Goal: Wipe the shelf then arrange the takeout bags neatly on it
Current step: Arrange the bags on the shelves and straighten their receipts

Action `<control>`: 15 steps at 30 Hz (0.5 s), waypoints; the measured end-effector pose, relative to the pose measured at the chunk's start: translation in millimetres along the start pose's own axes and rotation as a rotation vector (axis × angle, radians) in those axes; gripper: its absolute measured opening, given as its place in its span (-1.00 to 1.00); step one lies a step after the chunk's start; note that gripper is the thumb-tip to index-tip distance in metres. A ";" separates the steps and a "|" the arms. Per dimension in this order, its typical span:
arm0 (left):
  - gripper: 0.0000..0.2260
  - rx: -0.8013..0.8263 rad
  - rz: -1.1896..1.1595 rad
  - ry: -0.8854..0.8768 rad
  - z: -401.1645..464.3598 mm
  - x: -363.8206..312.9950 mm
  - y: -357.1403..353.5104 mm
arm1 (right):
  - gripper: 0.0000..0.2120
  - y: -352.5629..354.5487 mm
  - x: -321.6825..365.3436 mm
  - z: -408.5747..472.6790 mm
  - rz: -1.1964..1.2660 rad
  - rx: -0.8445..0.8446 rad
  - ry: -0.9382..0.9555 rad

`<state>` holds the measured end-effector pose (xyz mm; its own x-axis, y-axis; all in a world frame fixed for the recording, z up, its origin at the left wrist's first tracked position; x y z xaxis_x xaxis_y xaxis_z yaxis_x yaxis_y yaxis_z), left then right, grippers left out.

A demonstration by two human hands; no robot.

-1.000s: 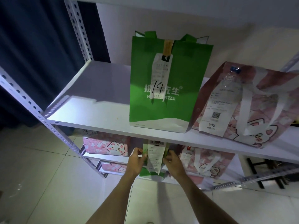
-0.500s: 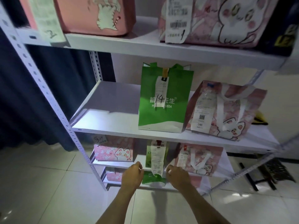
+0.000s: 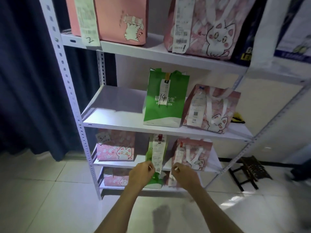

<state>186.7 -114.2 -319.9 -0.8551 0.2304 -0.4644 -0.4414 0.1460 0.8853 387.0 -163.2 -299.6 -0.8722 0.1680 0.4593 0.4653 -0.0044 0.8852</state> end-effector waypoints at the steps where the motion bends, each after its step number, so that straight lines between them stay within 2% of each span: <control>1: -0.82 -0.010 -0.019 -0.018 -2.1 -9.6 3.8 | -0.75 6.5 0.2 -3.7 0.005 -0.012 0.000; 7: -0.89 -0.032 -0.121 -0.074 -1.0 -63.4 20.5 | -0.78 51.5 -7.5 -18.4 0.053 -0.110 0.005; 15: -0.90 -0.061 -0.122 -0.075 32.2 -127.4 19.4 | -0.79 93.9 -69.2 1.1 0.154 -0.143 -0.007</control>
<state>295.8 -109.8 -244.4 -0.7727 0.2857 -0.5668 -0.5583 0.1188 0.8211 491.3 -174.2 -248.4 -0.7911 0.1610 0.5902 0.5667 -0.1705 0.8061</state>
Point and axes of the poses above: each hand's wrist, its own z-axis towards the middle knuckle, its own y-axis out of the back of the hand, x = y × z, the point moved 5 cm from there along z, towards the middle knuckle, and after that the axes turned 10 degrees about z, right-handed, at the moved point
